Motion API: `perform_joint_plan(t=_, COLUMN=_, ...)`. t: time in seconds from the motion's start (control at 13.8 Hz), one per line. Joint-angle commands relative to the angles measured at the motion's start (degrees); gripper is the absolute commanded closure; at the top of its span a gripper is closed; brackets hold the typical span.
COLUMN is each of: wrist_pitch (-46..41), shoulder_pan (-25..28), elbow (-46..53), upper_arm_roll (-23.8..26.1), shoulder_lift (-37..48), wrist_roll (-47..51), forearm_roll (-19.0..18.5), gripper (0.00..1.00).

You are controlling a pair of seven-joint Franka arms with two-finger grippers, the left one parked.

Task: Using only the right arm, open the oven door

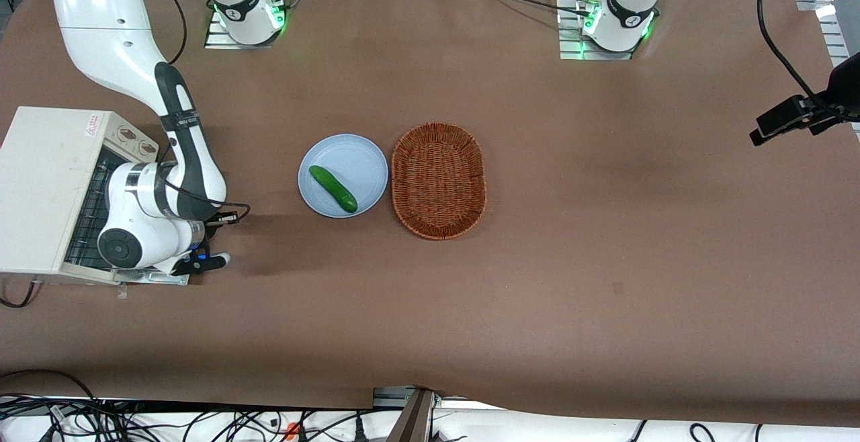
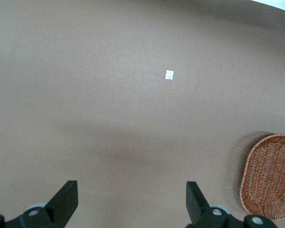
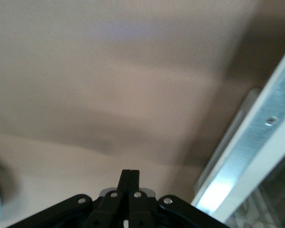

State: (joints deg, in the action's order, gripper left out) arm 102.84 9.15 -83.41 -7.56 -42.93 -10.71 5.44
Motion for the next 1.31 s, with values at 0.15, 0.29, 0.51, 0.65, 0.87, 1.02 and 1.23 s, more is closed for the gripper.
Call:
perform_joint_plan(t=0.15, wrist_pitch=-6.58, shoulder_pan=-1.06, elbow=2.82, upper_arm_roll=-0.17, shoulder_lift=6.35, wrist_roll=-1.84, forearm_roll=0.28, gripper=0.20)
perform_joint_plan(t=0.29, wrist_pitch=-10.10, shoulder_pan=-1.67, elbow=2.90, upper_arm_roll=-1.05, shoulder_lift=8.55, wrist_roll=-6.67, forearm_roll=0.80, gripper=0.00)
perform_joint_plan(t=0.51, wrist_pitch=-13.18, shoulder_pan=-2.47, elbow=2.99, upper_arm_roll=-1.58, shoulder_lift=13.47, wrist_roll=-6.96, forearm_roll=0.72, gripper=0.00)
perform_joint_plan(t=0.65, wrist_pitch=-16.51, shoulder_pan=-2.56, elbow=2.99, upper_arm_roll=-2.28, shoulder_lift=16.63, wrist_roll=-7.04, forearm_roll=0.98, gripper=0.00)
perform_joint_plan(t=0.87, wrist_pitch=-21.79, shoulder_pan=-2.64, elbow=2.99, upper_arm_roll=-3.42, shoulder_lift=21.73, wrist_roll=-6.35, forearm_roll=1.77, gripper=0.00)
perform_joint_plan(t=1.02, wrist_pitch=-24.26, shoulder_pan=-2.64, elbow=2.99, upper_arm_roll=-4.39, shoulder_lift=24.63, wrist_roll=-5.99, forearm_roll=1.77, gripper=0.00)
perform_joint_plan(t=1.23, wrist_pitch=-27.50, shoulder_pan=-2.56, elbow=2.82, upper_arm_roll=-5.18, shoulder_lift=29.03, wrist_roll=-0.21, forearm_roll=1.42, gripper=0.00)
